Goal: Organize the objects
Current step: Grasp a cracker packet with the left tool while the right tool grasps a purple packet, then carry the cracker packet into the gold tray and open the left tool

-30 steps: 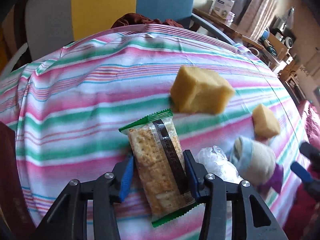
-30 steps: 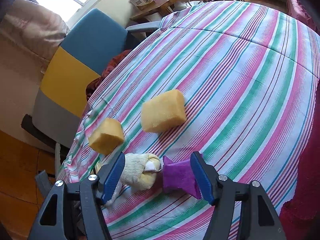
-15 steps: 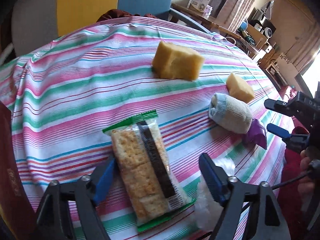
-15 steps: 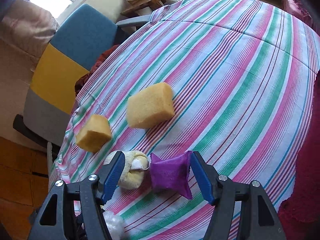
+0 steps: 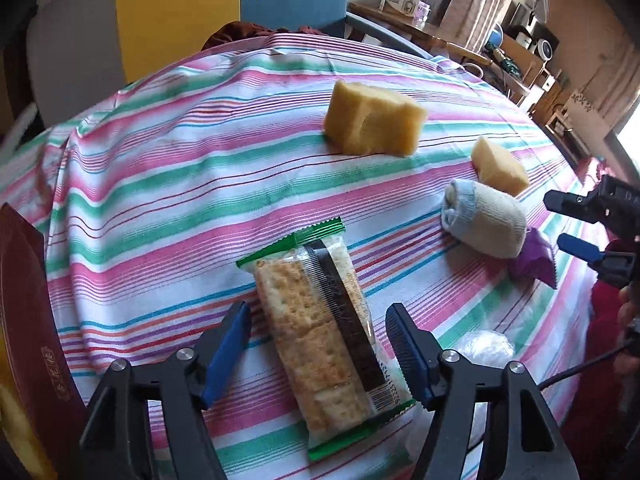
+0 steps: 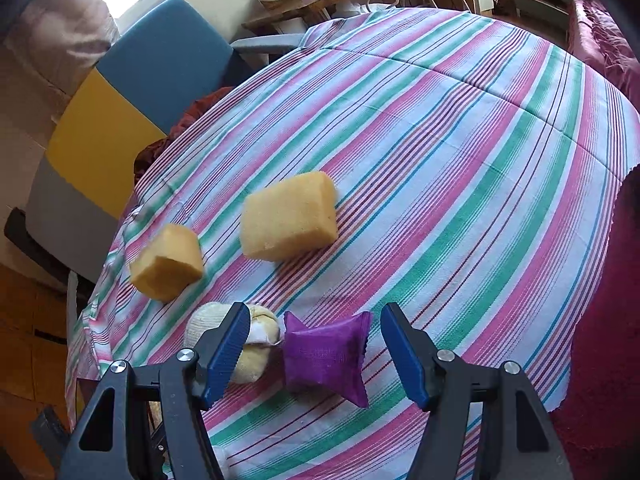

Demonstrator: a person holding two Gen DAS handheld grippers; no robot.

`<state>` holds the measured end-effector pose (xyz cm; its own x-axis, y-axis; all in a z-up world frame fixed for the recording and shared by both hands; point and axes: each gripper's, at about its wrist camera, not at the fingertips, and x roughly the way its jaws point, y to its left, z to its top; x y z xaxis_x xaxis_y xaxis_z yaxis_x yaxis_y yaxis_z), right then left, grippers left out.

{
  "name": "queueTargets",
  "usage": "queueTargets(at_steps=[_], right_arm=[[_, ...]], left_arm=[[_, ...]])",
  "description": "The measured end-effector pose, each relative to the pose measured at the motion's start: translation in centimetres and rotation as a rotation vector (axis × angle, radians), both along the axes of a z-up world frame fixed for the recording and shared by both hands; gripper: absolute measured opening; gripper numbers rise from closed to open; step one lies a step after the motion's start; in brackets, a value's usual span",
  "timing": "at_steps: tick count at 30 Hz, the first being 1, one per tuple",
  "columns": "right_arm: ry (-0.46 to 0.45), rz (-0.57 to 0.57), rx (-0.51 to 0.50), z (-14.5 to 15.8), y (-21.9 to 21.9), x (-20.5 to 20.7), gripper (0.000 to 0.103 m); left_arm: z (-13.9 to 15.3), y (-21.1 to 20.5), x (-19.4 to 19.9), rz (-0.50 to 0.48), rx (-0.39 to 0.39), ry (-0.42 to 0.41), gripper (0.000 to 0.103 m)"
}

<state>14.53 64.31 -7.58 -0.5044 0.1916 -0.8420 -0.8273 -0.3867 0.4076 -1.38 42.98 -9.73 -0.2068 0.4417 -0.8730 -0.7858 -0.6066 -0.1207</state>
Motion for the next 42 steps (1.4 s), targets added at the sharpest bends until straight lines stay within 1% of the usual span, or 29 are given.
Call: queueTargets(at_steps=[1, 2, 3, 4, 6, 8, 10, 11, 12, 13, 14, 15, 17, 19, 22, 23, 24, 25, 27, 30, 32, 36, 42], right_arm=[[-0.003, 0.002, -0.003, -0.1, 0.0, 0.0, 0.069], [-0.008, 0.006, -0.004, -0.1, -0.1, -0.1, 0.069], [-0.016, 0.011, 0.001, -0.1, -0.1, -0.2, 0.069], [-0.028, 0.013, 0.008, -0.2, -0.2, -0.3, 0.069], [-0.043, 0.012, 0.014, -0.2, -0.2, -0.3, 0.069], [-0.061, 0.008, 0.014, -0.4, -0.2, -0.3, 0.069], [-0.103, 0.005, 0.017, -0.7, -0.1, -0.3, 0.069], [-0.112, 0.01, 0.002, -1.0, -0.1, -0.4, 0.069], [-0.107, 0.017, -0.022, -1.4, -0.1, -0.4, 0.069], [-0.107, 0.025, -0.031, -1.5, -0.1, -0.5, 0.069], [-0.126, 0.034, -0.024, -1.6, -0.3, -0.7, 0.069], [-0.146, 0.045, -0.019, -1.7, -0.4, -0.9, 0.069], [-0.163, 0.074, -0.026, -2.0, -0.7, -1.4, 0.069], [-0.2, 0.098, 0.004, -2.1, -1.1, -1.9, 0.069], [-0.258, 0.136, 0.048, -2.2, -1.7, -2.6, 0.069], [-0.289, 0.15, 0.069, -2.3, -1.9, -3.0, 0.067], [-0.341, 0.155, 0.108, -2.2, -2.3, -3.2, 0.05], [-0.364, 0.159, 0.133, -2.2, -2.4, -3.4, 0.044], [-0.362, 0.166, 0.132, -2.1, -2.4, -3.4, 0.043], [-0.375, 0.177, 0.138, -2.2, -2.5, -3.5, 0.044], [-0.373, 0.174, 0.13, -2.2, -2.4, -3.4, 0.044], [-0.381, 0.18, 0.139, -2.1, -2.5, -3.4, 0.044], [-0.392, 0.191, 0.157, -1.8, -2.8, -3.2, 0.044]], left_arm=[[0.0, 0.0, 0.1, 0.007, -0.004, 0.016, 0.067], [-0.1, -0.1, 0.1, 0.008, -0.008, 0.032, 0.059], [-0.1, -0.2, 0.2, 0.002, -0.007, 0.046, 0.056], [0.0, -0.5, 0.2, -0.002, -0.002, 0.05, 0.048], [0.1, -1.4, -0.2, 0.006, 0.016, 0.037, 0.043], [0.2, -2.3, -0.6, 0.024, 0.035, 0.024, 0.042], [0.3, -2.8, -0.6, 0.019, 0.048, 0.005, 0.042], [0.3, -3.0, -0.5, 0.018, 0.059, -0.013, 0.043], [0.4, -3.2, -0.7, 0.033, 0.079, -0.039, 0.043], [0.4, -3.6, -1.2, 0.057, 0.111, -0.085, 0.044], [0.5, -3.9, -1.6, 0.074, 0.129, -0.113, 0.044], [0.6, -4.2, -1.7, 0.083, 0.135, -0.124, 0.044], [0.7, -4.1, -1.4, 0.062, 0.112, -0.084, 0.043], [0.7, -3.9, -0.8, 0.039, 0.091, -0.046, 0.043], [0.4, -3.7, -0.5, 0.026, 0.076, -0.022, 0.042], [0.4, -3.7, -0.4, 0.023, 0.076, -0.016, 0.042], [0.5, -3.7, -0.3, 0.023, 0.077, -0.009, 0.042], [0.6, -4.0, -0.3, 0.03, 0.08, -0.005, 0.042], [0.8, -4.7, -0.4, 0.045, 0.1, -0.009, 0.042], [1.7, -5.8, -0.1, 0.049, 0.124, 0.018, 0.042], [2.6, -6.6, 0.0, 0.051, 0.155, 0.022, 0.042], [4.6, -8.6, 0.2, 0.084, 0.194, 0.056, 0.042], [8.1, -13.0, 0.2, 0.161, 0.229, 0.162, 0.042]])
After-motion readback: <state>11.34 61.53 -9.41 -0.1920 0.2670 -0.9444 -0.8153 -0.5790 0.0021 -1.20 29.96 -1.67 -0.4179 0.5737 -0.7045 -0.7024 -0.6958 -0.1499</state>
